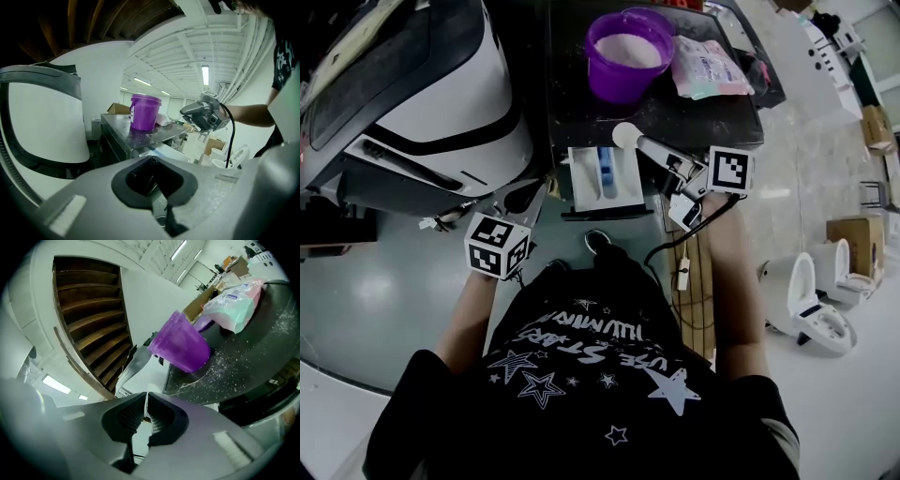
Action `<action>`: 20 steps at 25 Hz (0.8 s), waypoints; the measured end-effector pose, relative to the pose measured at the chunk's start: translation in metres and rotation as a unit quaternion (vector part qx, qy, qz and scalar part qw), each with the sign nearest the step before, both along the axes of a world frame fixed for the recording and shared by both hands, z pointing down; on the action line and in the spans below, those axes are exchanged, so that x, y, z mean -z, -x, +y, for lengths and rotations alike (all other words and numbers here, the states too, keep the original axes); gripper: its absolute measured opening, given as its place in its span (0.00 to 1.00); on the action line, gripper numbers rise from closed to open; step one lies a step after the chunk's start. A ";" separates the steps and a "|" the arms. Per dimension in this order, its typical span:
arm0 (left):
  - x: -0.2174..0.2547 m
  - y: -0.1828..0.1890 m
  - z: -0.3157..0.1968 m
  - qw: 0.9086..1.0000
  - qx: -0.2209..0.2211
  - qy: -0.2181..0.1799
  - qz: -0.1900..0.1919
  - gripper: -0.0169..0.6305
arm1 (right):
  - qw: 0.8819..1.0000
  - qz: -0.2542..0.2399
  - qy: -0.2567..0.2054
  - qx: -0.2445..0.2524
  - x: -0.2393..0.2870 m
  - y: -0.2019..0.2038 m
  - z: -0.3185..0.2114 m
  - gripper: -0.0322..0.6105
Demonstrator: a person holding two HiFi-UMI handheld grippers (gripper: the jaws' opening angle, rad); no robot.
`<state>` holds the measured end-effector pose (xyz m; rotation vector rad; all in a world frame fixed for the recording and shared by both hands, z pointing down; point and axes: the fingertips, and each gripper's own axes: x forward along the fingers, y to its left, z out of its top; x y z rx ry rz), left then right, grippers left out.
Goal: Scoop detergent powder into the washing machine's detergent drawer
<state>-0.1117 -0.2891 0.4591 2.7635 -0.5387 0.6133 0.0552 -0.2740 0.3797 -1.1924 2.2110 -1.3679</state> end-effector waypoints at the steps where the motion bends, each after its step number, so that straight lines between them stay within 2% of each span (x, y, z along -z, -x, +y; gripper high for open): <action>1: -0.001 0.001 0.001 1.000 -0.001 0.001 -0.002 0.03 | 1.000 0.008 0.005 0.002 -0.006 0.004 0.002 0.11; 5: -0.004 0.005 0.004 1.000 -0.001 0.005 -0.006 0.03 | 0.999 0.036 0.023 0.000 -0.027 0.015 0.004 0.11; 8: -0.007 0.007 0.008 1.000 -0.007 0.002 -0.010 0.03 | 0.995 0.100 0.031 0.000 -0.044 0.022 0.004 0.11; 13: -0.009 0.011 0.014 1.000 -0.016 -0.003 -0.018 0.03 | 0.982 0.187 0.030 -0.003 -0.064 0.031 0.002 0.11; 20: -0.014 0.013 0.034 0.998 -0.058 -0.009 -0.027 0.03 | 0.955 0.292 0.030 0.037 -0.085 0.050 -0.002 0.11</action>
